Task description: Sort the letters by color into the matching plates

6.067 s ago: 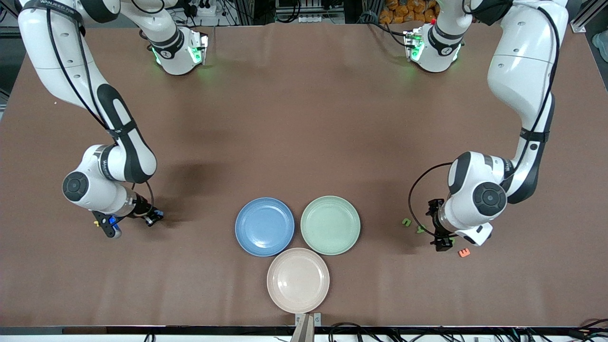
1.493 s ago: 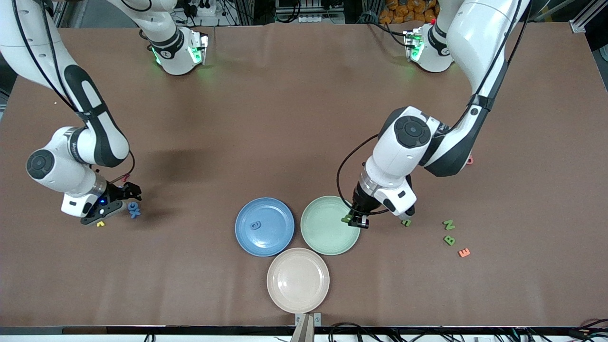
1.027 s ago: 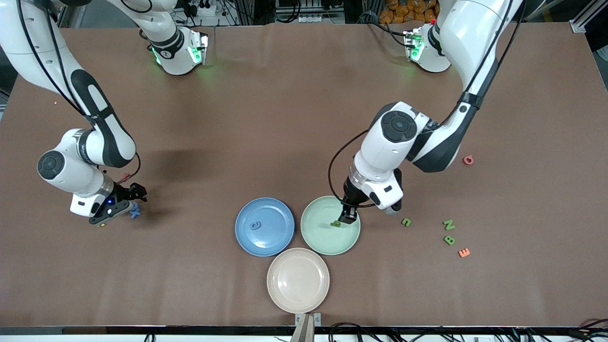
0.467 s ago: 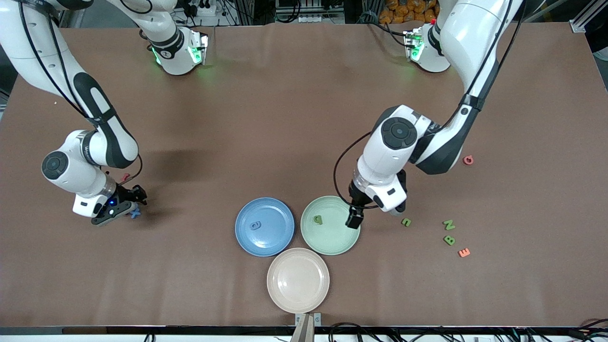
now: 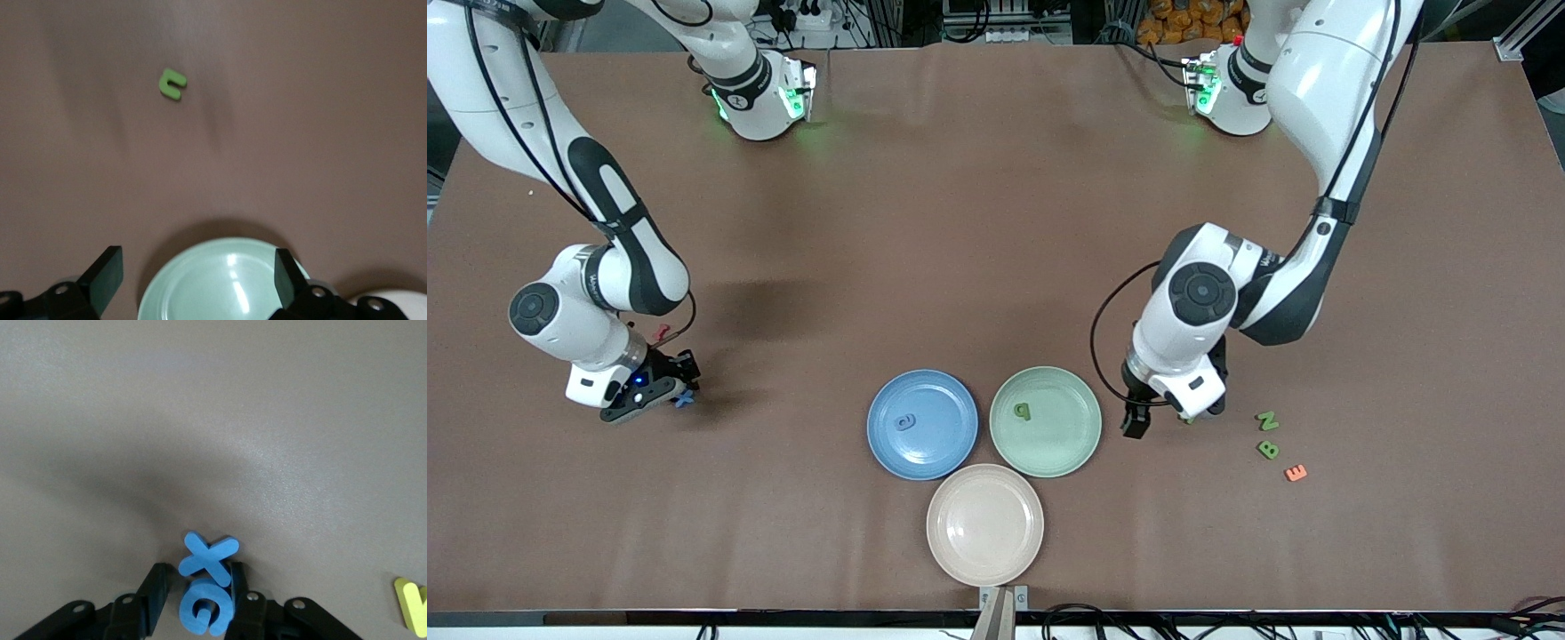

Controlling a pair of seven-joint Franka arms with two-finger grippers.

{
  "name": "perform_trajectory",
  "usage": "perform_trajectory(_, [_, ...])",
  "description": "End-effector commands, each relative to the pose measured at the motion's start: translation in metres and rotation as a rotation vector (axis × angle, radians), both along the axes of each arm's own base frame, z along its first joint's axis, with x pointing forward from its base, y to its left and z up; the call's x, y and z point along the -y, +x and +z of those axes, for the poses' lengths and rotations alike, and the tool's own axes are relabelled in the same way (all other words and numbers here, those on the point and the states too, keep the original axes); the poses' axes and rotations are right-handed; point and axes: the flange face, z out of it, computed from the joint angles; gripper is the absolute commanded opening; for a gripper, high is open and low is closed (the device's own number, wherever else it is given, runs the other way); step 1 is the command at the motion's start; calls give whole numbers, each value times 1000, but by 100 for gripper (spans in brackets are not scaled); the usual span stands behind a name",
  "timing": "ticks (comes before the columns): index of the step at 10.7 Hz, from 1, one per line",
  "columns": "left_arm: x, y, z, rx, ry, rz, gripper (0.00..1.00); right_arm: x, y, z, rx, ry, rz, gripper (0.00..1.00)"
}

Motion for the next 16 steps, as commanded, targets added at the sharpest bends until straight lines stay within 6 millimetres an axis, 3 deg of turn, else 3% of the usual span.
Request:
perform_trajectory(1, [-41,14,-24,-42,68,-84,100,-4,-1,-4,8,8,7,33])
perform_trajectory(5, [-69,16,-41,-120,117,-403,100,-4,1,-2,11,8,7,28])
perform_trajectory(7, [-98,21,-45,-167,117,-512,100,-4,1,-2,11,10,-8,44])
perform_trajectory(9, [-122,28,-62,-192,108,-495,100,-3,-1,-2,8,11,-20,53])
perform_trajectory(12, [-125,27,-87,-217,64,-462,100,1,-2,1,4,11,-24,56])
perform_trajectory(16, [-112,31,-99,-135,20,-370,100,11,-13,1,-11,4,-24,56])
